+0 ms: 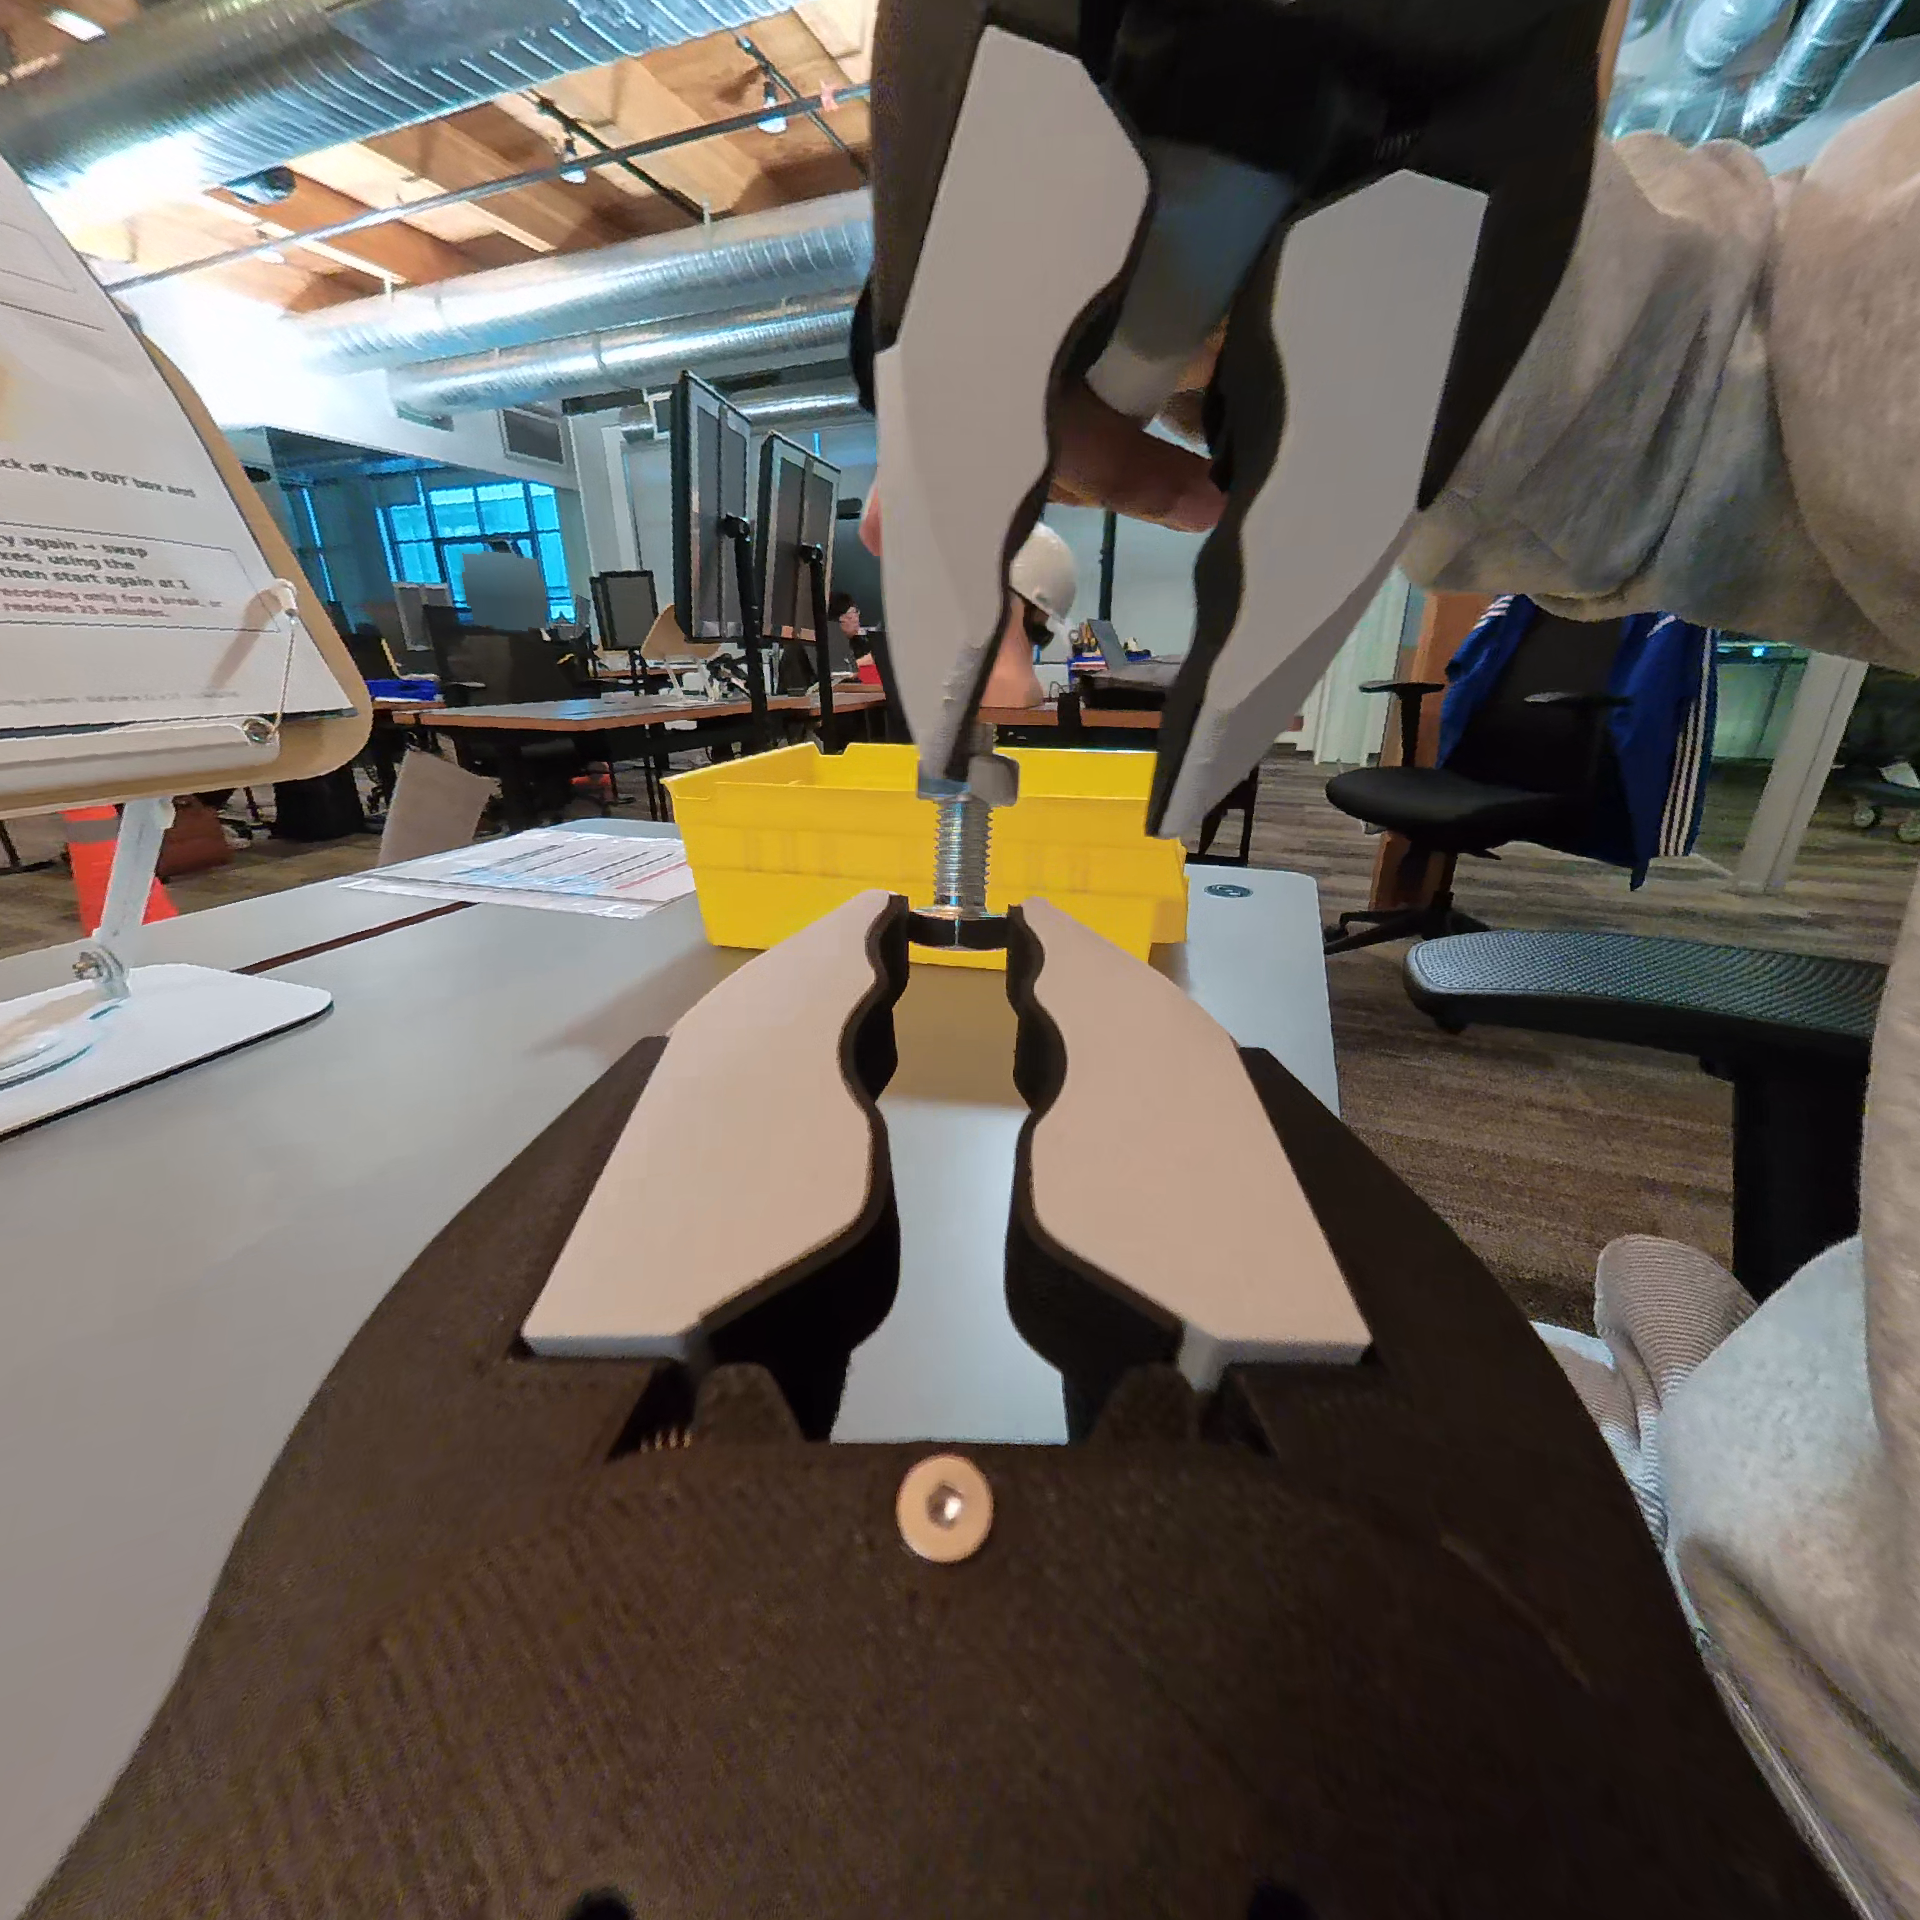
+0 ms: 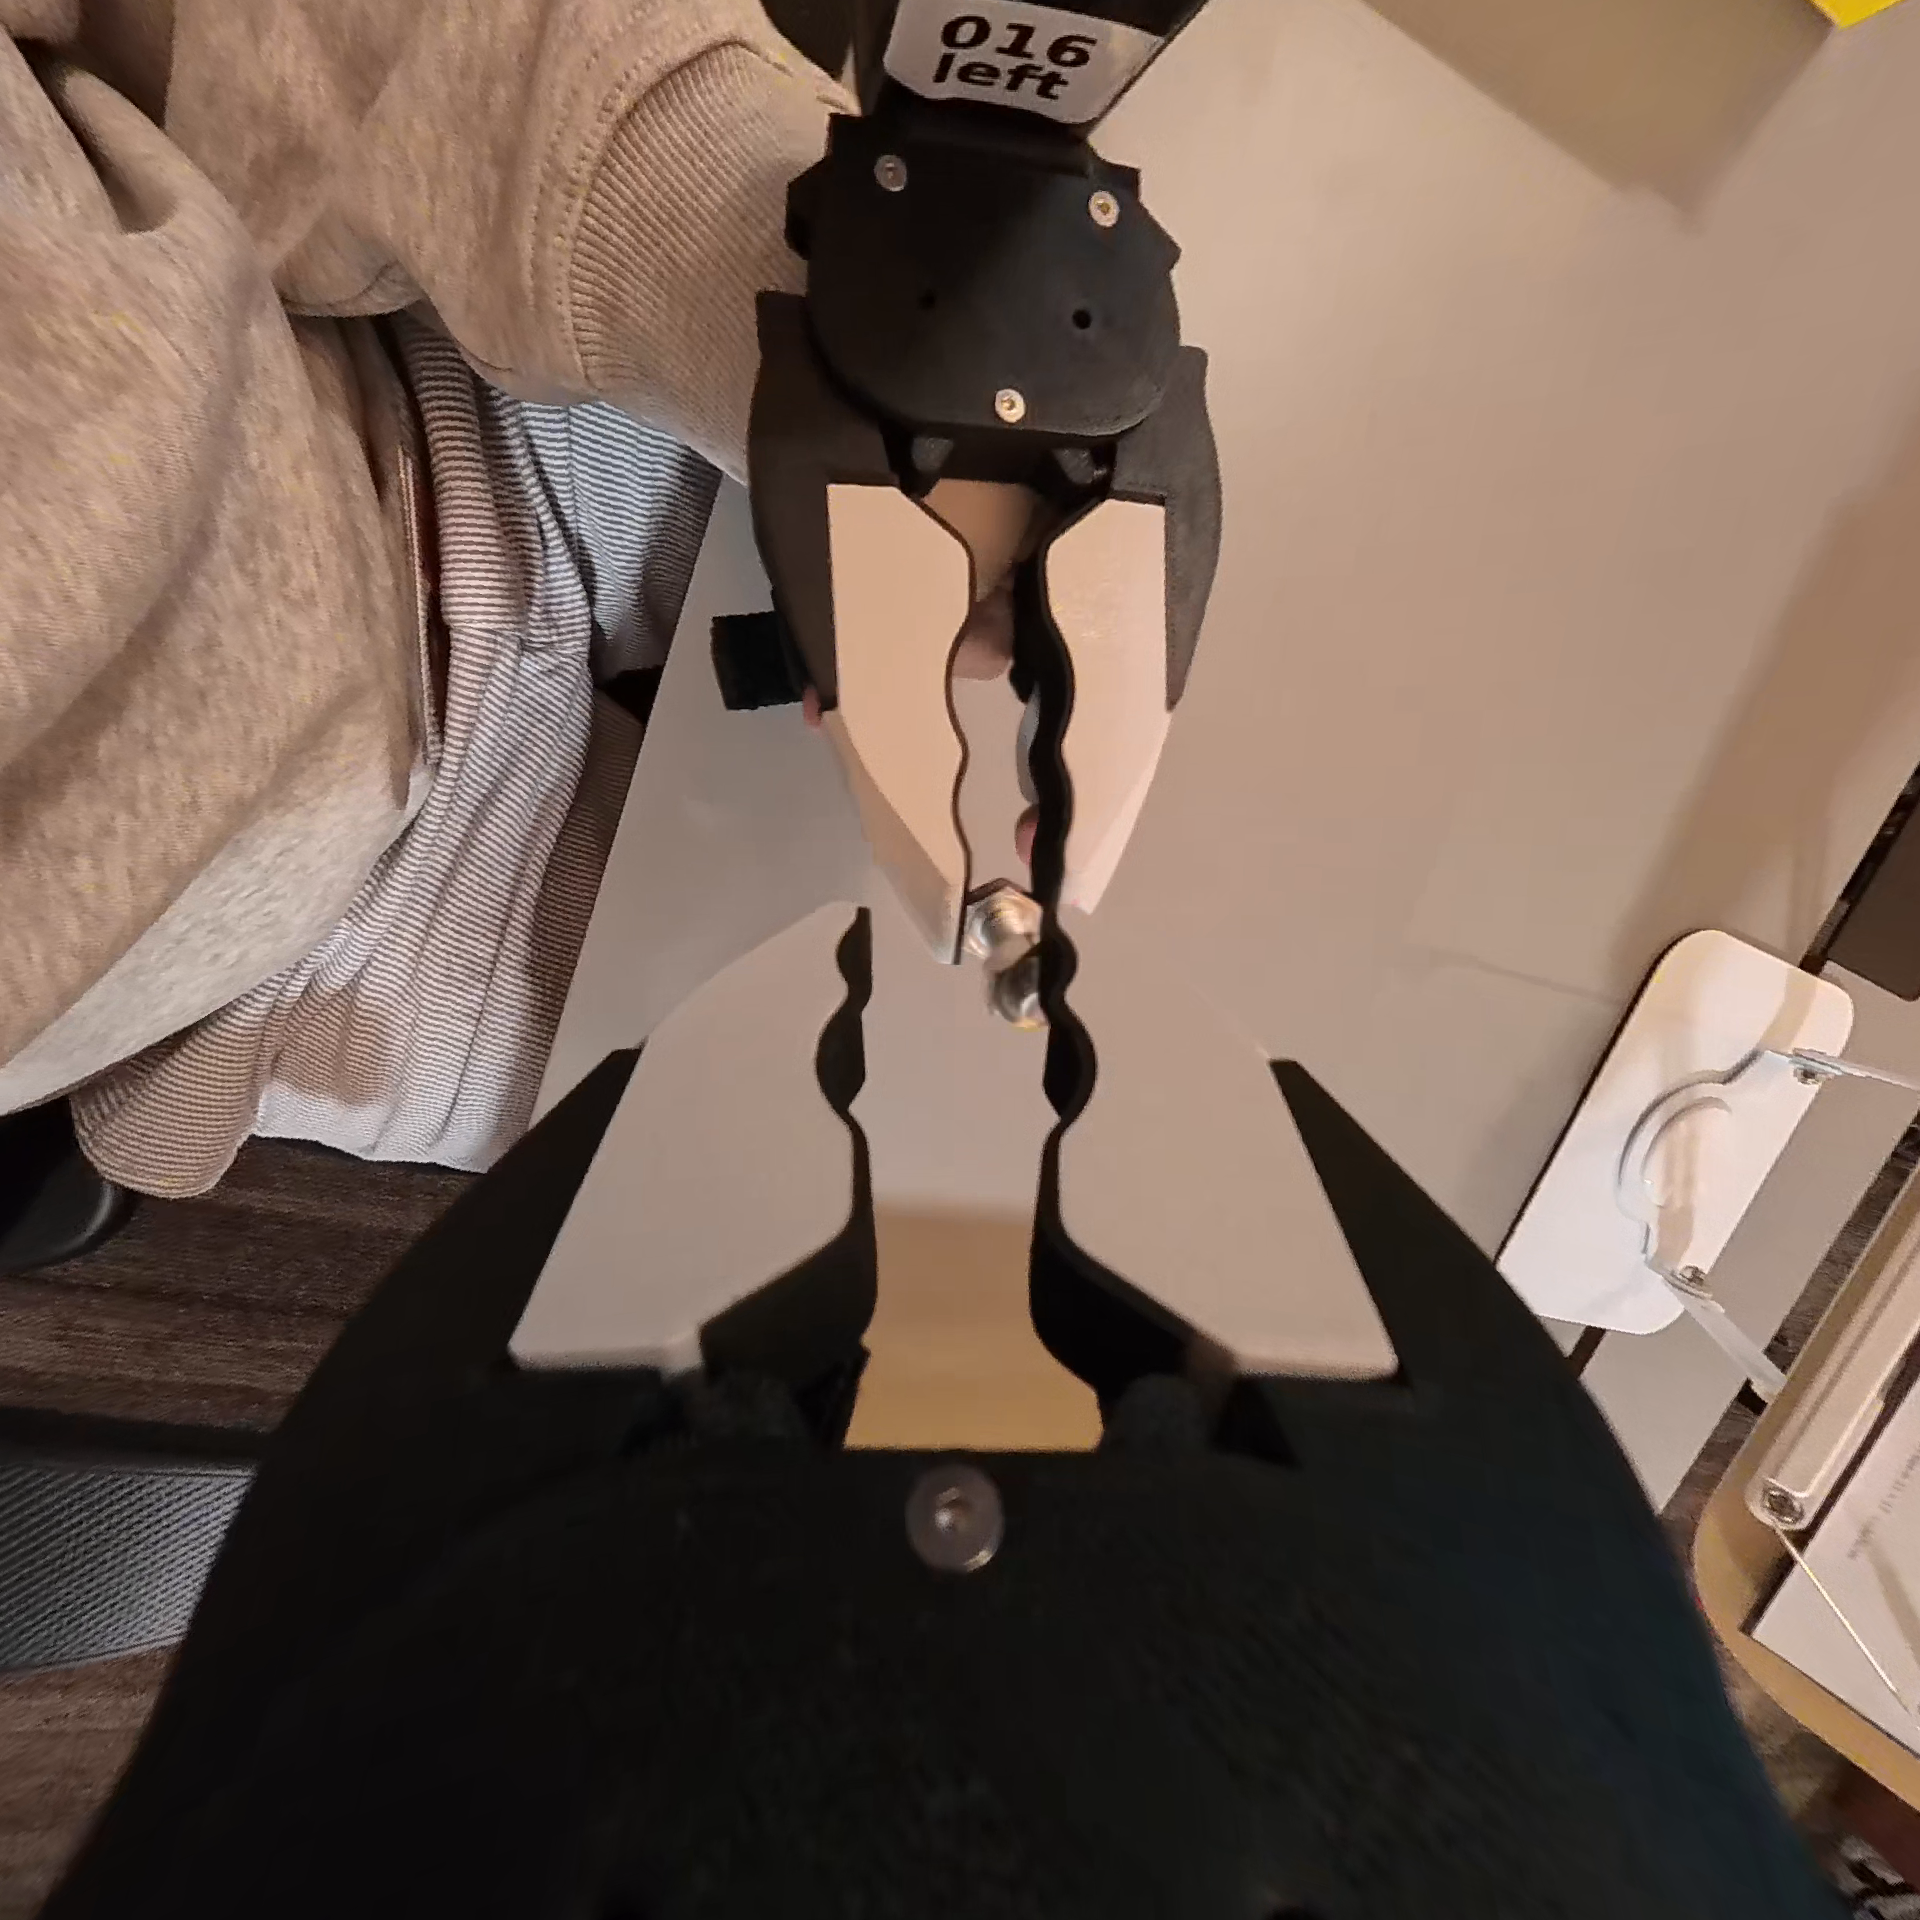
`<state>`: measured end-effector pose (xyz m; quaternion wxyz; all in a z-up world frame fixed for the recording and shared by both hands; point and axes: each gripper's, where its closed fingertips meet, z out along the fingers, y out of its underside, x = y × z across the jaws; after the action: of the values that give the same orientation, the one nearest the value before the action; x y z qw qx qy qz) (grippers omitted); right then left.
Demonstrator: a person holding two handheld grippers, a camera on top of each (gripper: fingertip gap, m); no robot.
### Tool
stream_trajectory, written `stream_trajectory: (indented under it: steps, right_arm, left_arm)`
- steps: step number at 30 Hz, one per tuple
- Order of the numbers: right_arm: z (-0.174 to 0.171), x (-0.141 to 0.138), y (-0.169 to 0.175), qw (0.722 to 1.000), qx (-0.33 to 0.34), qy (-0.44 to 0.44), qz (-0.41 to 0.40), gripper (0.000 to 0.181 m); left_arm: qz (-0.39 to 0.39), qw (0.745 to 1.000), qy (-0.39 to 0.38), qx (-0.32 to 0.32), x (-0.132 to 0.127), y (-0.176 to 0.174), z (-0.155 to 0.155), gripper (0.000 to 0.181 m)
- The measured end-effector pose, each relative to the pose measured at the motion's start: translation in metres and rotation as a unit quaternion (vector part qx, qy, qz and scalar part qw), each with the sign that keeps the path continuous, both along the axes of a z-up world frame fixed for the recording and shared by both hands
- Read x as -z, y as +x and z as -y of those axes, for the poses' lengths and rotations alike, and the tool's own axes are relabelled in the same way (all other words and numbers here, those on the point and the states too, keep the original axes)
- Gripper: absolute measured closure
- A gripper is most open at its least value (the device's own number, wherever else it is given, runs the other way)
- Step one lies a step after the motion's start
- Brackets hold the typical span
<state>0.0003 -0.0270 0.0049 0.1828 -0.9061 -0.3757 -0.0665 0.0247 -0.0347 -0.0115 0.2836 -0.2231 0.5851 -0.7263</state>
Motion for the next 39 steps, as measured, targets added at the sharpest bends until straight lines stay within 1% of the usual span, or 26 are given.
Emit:
stream_trajectory:
  steps: [6, 13, 23, 30, 35, 39]
  right_arm:
    - [0.001, 0.005, 0.015, 1.000, 0.018, -0.008, 0.008, 0.147]
    - [0.009, 0.007, 0.019, 0.999, 0.025, -0.023, 0.011, 0.149]
    - [0.014, 0.008, 0.004, 0.999, 0.008, -0.031, 0.011, 0.154]
    - [0.004, 0.000, -0.004, 1.000, 0.000, -0.005, -0.004, 0.153]
    - [-0.001, 0.002, 0.007, 1.000, 0.008, -0.002, 0.010, 0.147]
    - [-0.002, 0.002, 0.015, 1.000, 0.019, 0.002, 0.011, 0.147]
  left_arm:
    - [0.007, 1.000, -0.021, 0.003, -0.006, -0.002, -0.004, 0.163]
    - [0.002, 1.000, -0.026, -0.009, -0.006, 0.001, -0.008, 0.163]
    - [-0.006, 1.000, -0.018, -0.019, -0.003, 0.004, -0.008, 0.163]
    - [-0.004, 1.000, -0.005, -0.013, 0.000, 0.003, -0.003, 0.163]
    - [0.001, 1.000, 0.001, -0.007, 0.000, 0.000, -0.001, 0.163]
    - [0.004, 1.000, -0.019, -0.004, -0.005, -0.001, -0.005, 0.163]
